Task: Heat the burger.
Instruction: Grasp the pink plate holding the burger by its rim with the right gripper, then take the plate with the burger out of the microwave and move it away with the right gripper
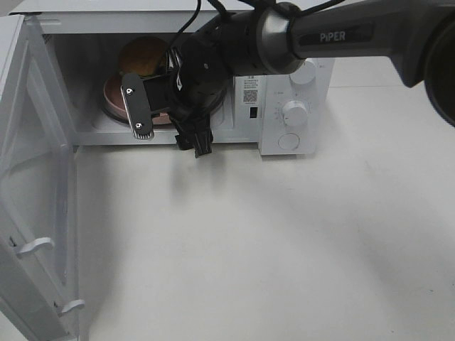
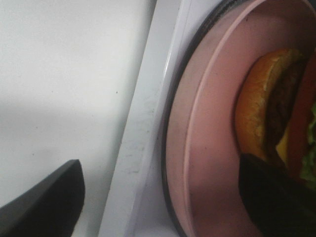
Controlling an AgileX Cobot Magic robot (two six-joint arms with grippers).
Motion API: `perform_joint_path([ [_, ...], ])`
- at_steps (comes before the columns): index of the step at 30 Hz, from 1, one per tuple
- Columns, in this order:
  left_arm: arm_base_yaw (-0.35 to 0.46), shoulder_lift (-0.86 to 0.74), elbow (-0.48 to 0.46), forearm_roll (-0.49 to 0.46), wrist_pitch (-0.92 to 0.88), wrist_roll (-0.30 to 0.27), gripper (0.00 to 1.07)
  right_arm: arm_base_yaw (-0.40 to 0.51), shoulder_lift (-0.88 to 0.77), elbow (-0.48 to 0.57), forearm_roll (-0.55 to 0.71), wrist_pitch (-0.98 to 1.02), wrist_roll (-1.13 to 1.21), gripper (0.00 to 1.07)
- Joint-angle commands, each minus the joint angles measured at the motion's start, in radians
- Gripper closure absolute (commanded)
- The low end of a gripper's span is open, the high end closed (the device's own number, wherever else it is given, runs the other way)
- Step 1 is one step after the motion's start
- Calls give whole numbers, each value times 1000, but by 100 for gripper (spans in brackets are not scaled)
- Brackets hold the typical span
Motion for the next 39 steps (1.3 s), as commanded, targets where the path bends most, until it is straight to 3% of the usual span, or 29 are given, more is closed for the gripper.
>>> perform_joint_path([
  [1,3,-19,3,-1,-10,-2,9,-5,34,-25,7,10,6,29],
  [10,3,-19,3,-1,-10,-2,9,-5,61,-42,57,14,6,40],
  [12,3,-19,3,-1,-10,-2,9,-5,61,-42,58,31,6,58],
  [13,3,-19,3,-1,-10,-2,9,-5,61,-42,58,31,6,58],
  [14,3,-19,3,-1,-10,-2,9,-5,61,-42,58,39,6,70],
  [16,3,-19,3,-1,-10,-2,9,-5,61,-42,59,41,6,75],
  [17,3,-19,3,-1,-10,-2,9,-5,61,-42,69,42,6,88],
  [18,3,-19,3,-1,-10,-2,9,-5,61,-42,69,42,6,88],
  [20,3,-19,3,-1,-10,-2,9,-5,61,-42,84,42,6,102],
  [22,3,-19,3,-1,-10,-2,9,-5,61,-42,84,43,5,106],
  [34,3,-19,3,-1,-10,-2,9,21,25,-41,107,163,-52,107],
  [39,3,-19,3,-1,-10,-2,9,31,-29,6,106,161,-101,107],
])
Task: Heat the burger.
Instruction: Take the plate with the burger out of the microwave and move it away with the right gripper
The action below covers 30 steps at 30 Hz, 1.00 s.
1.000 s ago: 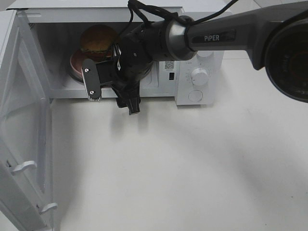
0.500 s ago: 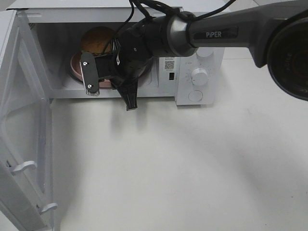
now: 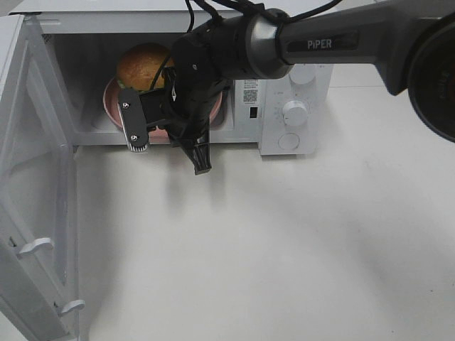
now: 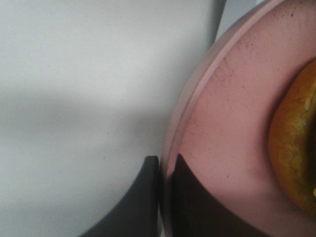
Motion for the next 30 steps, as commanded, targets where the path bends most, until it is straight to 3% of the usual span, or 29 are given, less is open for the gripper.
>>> perform_joint_path([
  [1,3,-19,3,-1,-10,-2,9,9,-36,28,0,0,-47,107],
  [13,3,-19,3,-1,-10,-2,9,11,-196,254,-33,-202,-81,107],
  [19,3,-19,3,-1,-10,-2,9,11,-248,314,-34,-231,-81,107],
  [30,3,-19,3,-1,-10,-2,9,11,-387,528,-56,-341,-81,107],
])
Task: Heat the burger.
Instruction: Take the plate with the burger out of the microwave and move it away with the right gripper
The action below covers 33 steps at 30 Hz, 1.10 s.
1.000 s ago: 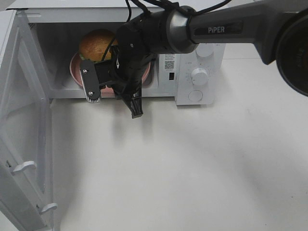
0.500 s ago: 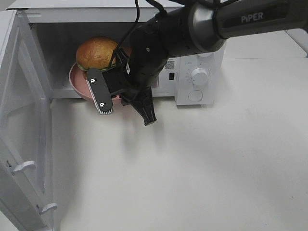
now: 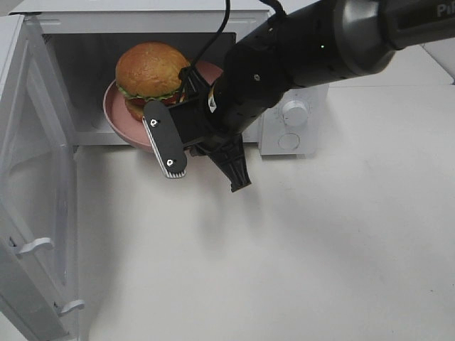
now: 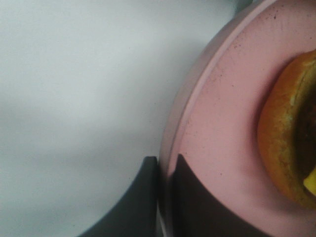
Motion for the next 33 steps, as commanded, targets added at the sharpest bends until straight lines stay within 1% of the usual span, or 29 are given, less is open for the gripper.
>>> perform_joint_path([
  [1,3,-19,3,-1,-10,-2,9,3,-90,91,-27,-107,-7,107],
  [2,3,-19,3,-1,-10,-2,9,3,-123,135,-27,-122,-7,107],
  [3,3,-19,3,-1,-10,-2,9,3,-123,135,-27,-122,-7,107],
  [5,3,-19,3,-1,-10,-2,9,3,-171,199,-27,-137,-7,107],
  [8,3,-19,3,-1,-10,-2,9,3,-186,220,-27,-140,-7,107],
  [10,3,-19,3,-1,-10,-2,9,3,-255,293,-27,-145,-7,107],
  [13,3,-19,3,-1,-10,-2,9,3,-273,311,-27,-145,-7,107],
  [15,3,-19,3,-1,-10,-2,9,15,-339,373,-28,-145,-7,107],
  [16,3,-19,3,-1,-10,-2,9,15,-339,373,-28,-145,-7,107],
  [18,3,-19,3,-1,-10,-2,9,29,-393,424,-28,-142,-6,107],
  [19,3,-19,3,-1,-10,-2,9,29,-393,424,-28,-142,-6,107],
  [21,3,-19,3,-1,-10,-2,9,40,-441,471,-28,-137,1,107],
  [22,3,-19,3,-1,-10,-2,9,40,-441,471,-28,-137,1,107],
  [23,3,-19,3,-1,-10,-2,9,41,-472,501,-28,-135,1,107],
  [25,3,-19,3,-1,-10,-2,9,50,-489,516,-28,-135,1,107],
  [26,3,-19,3,-1,-10,-2,9,50,-523,546,-27,-131,1,107],
  [28,3,-19,3,-1,-10,-2,9,50,-544,558,-27,-131,4,107],
  [29,3,-19,3,-1,-10,-2,9,50,-585,585,-27,-125,34,107],
  [32,3,-19,3,-1,-10,-2,9,50,-623,606,-30,-106,59,107],
  [33,3,-19,3,-1,-10,-2,9,50,-662,631,-42,-79,76,107],
])
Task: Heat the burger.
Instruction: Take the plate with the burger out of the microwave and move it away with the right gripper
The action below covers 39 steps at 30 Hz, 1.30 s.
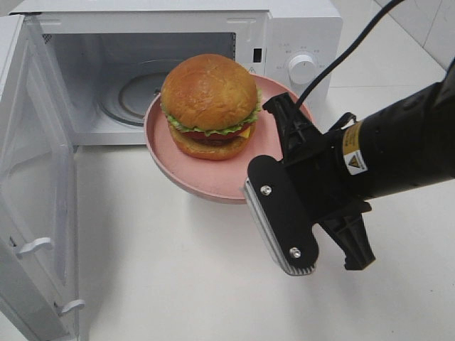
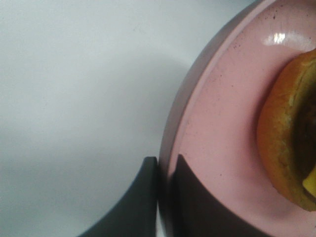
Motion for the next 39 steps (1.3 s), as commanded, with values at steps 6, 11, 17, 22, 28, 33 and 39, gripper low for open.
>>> perform_joint_path([
  [6,3,-19,3,-1,-10,-2,9,5,-181,88,-60,53,98,107],
  [11,3,-19,3,-1,-10,-2,9,5,-268,137,-92,132,161,107],
  [17,3,-19,3,-1,-10,-2,9,5,-339,173,-119,211,247,107],
  [22,3,-19,3,-1,-10,-2,9,5,-400,213,-165,288,358,107],
  [28,3,-19,3,-1,-10,-2,9,4,-424,247,-287,381,610,107],
  [33,3,-19,3,-1,-10,-2,9,4,-424,278,-412,430,863,107],
  [39,3,-19,3,-1,-10,-2,9,4,-423,340,-539,495,1156,107],
])
